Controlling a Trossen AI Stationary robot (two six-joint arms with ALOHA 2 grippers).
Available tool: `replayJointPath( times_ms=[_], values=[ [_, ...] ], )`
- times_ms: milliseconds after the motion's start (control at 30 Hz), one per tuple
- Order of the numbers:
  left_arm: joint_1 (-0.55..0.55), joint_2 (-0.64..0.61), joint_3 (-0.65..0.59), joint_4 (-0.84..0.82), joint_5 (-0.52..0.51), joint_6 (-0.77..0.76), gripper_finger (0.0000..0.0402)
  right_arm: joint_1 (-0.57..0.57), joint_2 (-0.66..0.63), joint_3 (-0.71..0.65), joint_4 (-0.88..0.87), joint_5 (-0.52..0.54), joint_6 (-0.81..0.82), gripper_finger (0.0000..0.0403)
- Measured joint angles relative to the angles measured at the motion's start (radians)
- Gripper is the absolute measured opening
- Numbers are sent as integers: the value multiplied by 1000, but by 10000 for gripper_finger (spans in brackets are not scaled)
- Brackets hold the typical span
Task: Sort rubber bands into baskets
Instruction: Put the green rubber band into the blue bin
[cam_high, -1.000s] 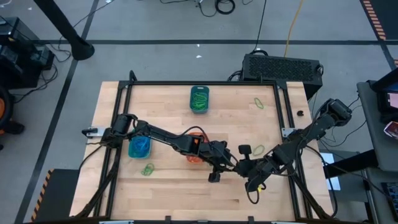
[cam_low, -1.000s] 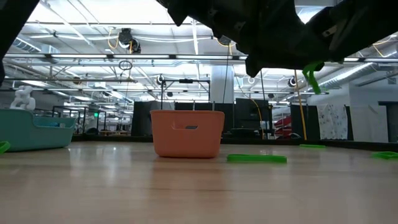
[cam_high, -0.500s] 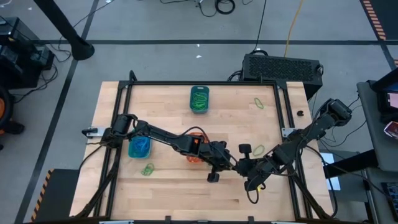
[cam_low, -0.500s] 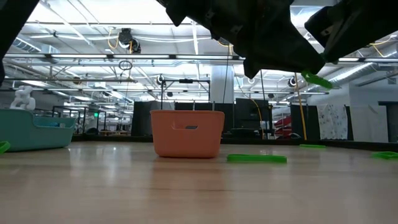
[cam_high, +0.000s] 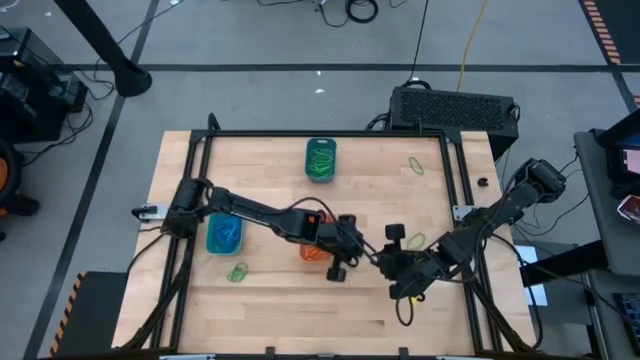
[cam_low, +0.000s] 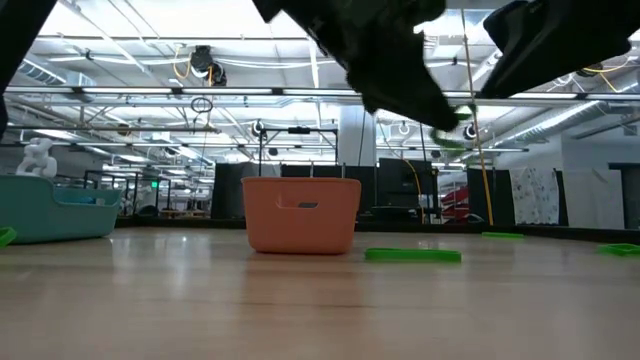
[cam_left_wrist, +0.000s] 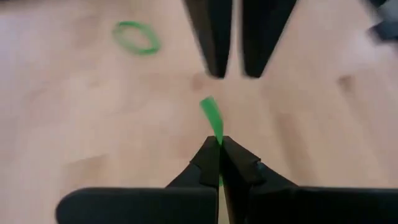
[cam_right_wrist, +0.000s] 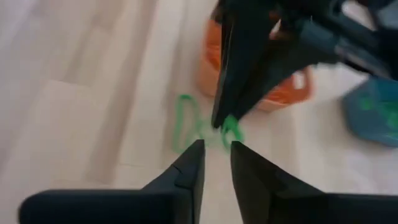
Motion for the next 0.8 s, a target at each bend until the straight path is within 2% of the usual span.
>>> replayJointPath(
  times_ms=[200, 333, 400, 600, 733, 800],
  values=[
    [75, -108, 0, -245, -291, 97, 2, -19, 0, -6, -10, 63, 3, 105],
    [189, -174, 0, -342, -420, 118, 2, -33, 0, -27, 40, 69, 0, 109],
    [268, -187, 0, -362, -408, 116, 1, -40, 0, -48, 90, 93, -22, 108],
    [481, -173, -18, -327, -166, 100, 1, -70, 0, -130, 202, 224, -81, 100],
    [578, -154, -53, -280, -145, 99, 1, -110, 0, -173, 241, 323, -117, 97],
    [616, -152, -59, -274, -126, 92, 0, -137, 0, -183, 250, 328, -127, 95]
  ],
)
